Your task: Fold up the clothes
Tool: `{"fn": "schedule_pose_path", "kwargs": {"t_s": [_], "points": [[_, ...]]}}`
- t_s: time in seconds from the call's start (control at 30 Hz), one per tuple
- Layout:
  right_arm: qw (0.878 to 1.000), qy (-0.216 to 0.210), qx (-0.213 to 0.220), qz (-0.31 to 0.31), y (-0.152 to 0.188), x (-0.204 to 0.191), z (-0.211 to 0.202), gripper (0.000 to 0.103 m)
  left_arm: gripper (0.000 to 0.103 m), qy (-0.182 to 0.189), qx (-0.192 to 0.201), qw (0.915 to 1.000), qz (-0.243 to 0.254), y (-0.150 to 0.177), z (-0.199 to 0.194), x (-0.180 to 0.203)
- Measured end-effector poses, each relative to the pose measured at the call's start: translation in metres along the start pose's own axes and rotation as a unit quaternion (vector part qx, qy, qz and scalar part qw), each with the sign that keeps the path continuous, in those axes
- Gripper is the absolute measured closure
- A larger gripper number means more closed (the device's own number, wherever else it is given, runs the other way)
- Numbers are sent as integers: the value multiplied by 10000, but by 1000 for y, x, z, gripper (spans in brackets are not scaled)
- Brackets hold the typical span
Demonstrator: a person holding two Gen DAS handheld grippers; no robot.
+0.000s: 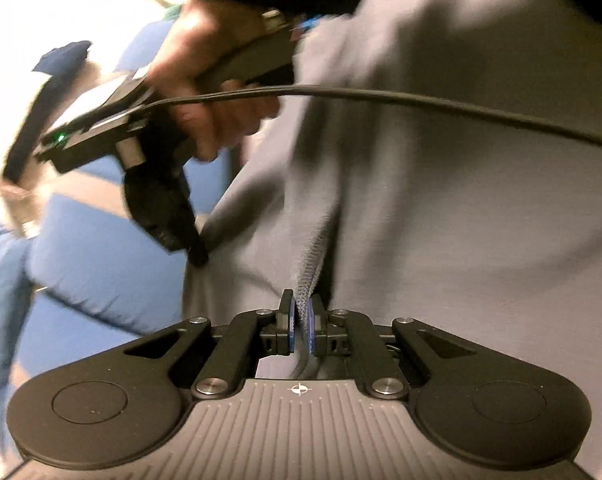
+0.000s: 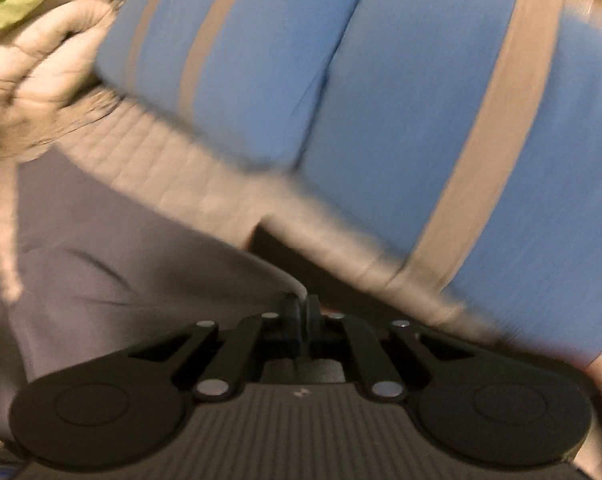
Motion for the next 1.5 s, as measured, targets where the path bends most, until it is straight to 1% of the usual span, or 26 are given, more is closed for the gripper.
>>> {"fn": "schedule_pose_path", "kwargs": {"t_s": [0.03, 0.07, 0.1, 0.13, 0.17, 0.2, 0.23, 0.27, 0.3, 0.33, 0.4, 0.53, 0.6, 0.67, 0.77, 0.87, 0.9, 0.97, 1.03, 1.2, 1.3, 1.37, 1.4, 1.43, 1.5], "points": [[9997, 178, 8, -150, -2, 0, 3, 100, 97, -142, -108, 9998, -39, 1, 9, -3], [9990, 335, -39, -293, -1, 0, 7, 99, 97, -181, -203, 9996, -61, 2, 18, -3], [9980, 486, -105, -388, 0, -1, 13, 88, 97, -152, -267, 9995, -23, 2, 21, 1], [9971, 626, -206, -390, 3, 0, 18, 68, 98, -96, -295, 9995, 57, 3, 23, 6], [9961, 744, -307, -370, 7, -1, 24, 65, 98, -18, -299, 9995, 102, 2, 23, 12], [9955, 819, -379, -290, 10, -1, 26, 55, 98, 37, -299, 9995, 104, 6, 16, 15], [9951, 897, -373, -174, 11, 0, 24, 41, 98, 75, -289, 9995, 91, 8, 13, 16], [9947, 979, -310, -57, 12, 1, 20, 35, 98, 130, -279, 9995, 57, 8, 11, 16], [9941, 1049, -258, 63, 12, 4, 13, 26, 98, 192, -271, 9994, 15, 9, 9, 16], [9933, 1114, -231, 194, 13, 7, 6, 23, 98, 238, -266, 9994, -10, 9, 9, 15], [9925, 1109, -250, 449, 18, 9, -10, 22, 98, 325, -256, 9991, 38, 9, 7, 16], [9946, 672, -379, 690, 37, -6, -33, 20, 98, 480, -277, 9983, 175, 10, 2, 16], [9959, 468, -440, 636, 49, -22, -44, 20, 98, 559, -281, 9979, 175, 11, 0, 15], [9968, 366, -549, 441, 61, -41, -49, 19, 98, 604, -283, 9976, 183, 12, -3, 13], [9968, 329, -726, 110, 76, -62, -44, 19, 98, 632, -263, 9974, 201, 11, -5, 9], [9936, 434, -1006, -258, 88, -72, -35, 19, 98, 708, -266, 9970, 177, 15, -16, 3], [9939, 489, -943, -296, 85, -70, -35, 19, 98, 730, -270, 9968, 162, 16, -20, 3], [9957, 511, -764, -136, 73, -59, -32, 19, 98, 768, -270, 9965, 173, 10, -8, 1], [9968, 515, -604, 57, 59, -45, -28, 20, 98, 782, -275, 9964, 180, 7, -16, 2], [9943, 838, -477, 463, 35, -3, 2, 21, 99, 807, -272, 9962, 206, 7, -17, 1], [9903, 1055, -796, 439, 37, 15, 31, 21, 99, 803, -267, 9962, 206, 6, -18, 0], [9869, 1184, -1006, 435, 43, 23, 48, 20, 99, 806, -263, 9962, 187, 6, -19, -1], [9856, 1252, -1049, 441, 44, 26, 54, 17, 99, 804, -259, 9963, 187, 6, -19, -1], [9849, 1350, -983, 459, 43, 29, 54, 16, 99, 803, -256, 9963, 188, 6, -19, -2], [9788, 1762, -943, 460, 40, 38, 52, 19, 99, 813, -251, 9962, 166, 6, -19, -2]]}}
Point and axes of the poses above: each gripper's, at about its wrist camera, not at the fingertips, and z roughly the way its jaws point, x to its right, y to its underside, the point moved 7 cm from there along z, roughly the way its jaws point, and after that the axes turned 10 degrees about -y, right-handed, at the moved point
